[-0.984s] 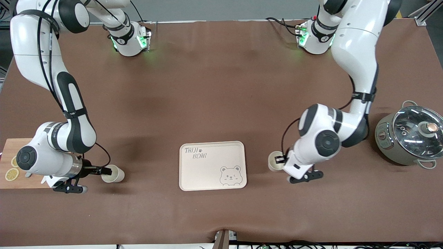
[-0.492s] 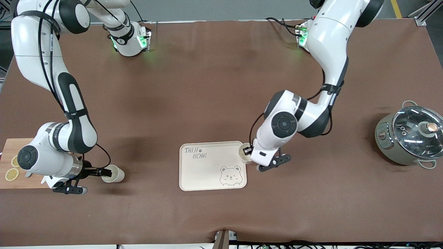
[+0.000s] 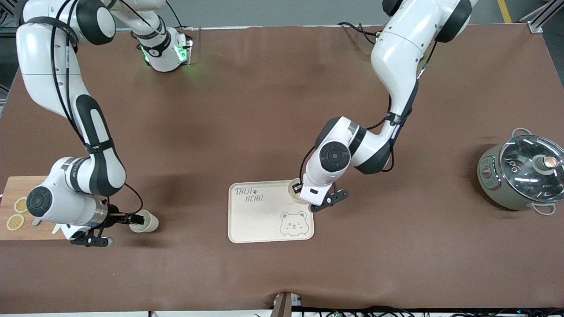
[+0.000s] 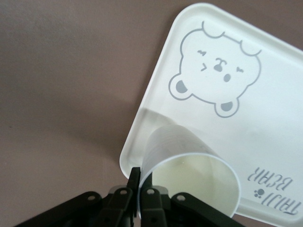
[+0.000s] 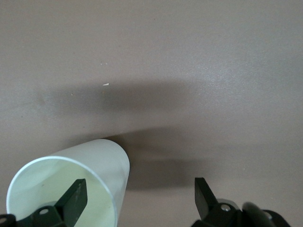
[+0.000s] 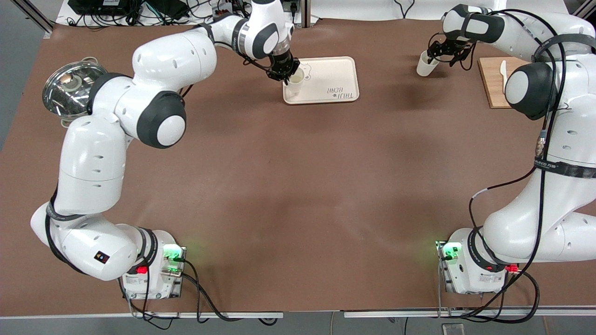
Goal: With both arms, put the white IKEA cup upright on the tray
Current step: 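Carry the cup with the left gripper onto the bear tray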
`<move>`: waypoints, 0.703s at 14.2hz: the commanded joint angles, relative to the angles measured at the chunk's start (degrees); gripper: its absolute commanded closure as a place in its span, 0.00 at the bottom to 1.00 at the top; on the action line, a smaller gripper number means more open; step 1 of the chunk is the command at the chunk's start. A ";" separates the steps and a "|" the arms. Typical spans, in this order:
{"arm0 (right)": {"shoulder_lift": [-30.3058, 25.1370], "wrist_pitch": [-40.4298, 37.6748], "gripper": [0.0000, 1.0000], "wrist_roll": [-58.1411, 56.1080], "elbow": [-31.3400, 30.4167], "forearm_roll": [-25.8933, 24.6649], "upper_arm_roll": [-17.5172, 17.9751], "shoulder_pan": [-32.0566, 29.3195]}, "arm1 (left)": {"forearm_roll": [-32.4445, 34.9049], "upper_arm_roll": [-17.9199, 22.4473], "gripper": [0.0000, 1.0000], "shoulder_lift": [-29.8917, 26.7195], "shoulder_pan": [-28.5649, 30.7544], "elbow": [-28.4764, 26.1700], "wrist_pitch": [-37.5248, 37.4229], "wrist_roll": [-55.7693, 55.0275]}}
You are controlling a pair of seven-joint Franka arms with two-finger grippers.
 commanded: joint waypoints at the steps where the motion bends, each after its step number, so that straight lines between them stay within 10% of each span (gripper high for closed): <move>1: 0.36 0.29 0.00 0.52 0.56 1.02 -0.08 0.41 | -1.38 0.68 1.00 1.76 -0.98 1.47 1.21 -1.60; 4: 0.36 0.29 0.11 0.52 0.56 1.02 -0.08 0.41 | -1.29 0.68 1.00 2.20 -1.07 1.47 1.31 -1.60; 9: 0.36 0.29 0.42 0.61 0.56 1.02 -0.08 0.41 | -1.21 0.94 0.00 2.20 -0.99 1.30 1.31 -1.34; 10: 0.36 0.20 0.47 0.52 0.56 1.02 -0.08 0.41 | -0.77 1.20 0.00 1.94 -1.07 1.21 1.31 -1.08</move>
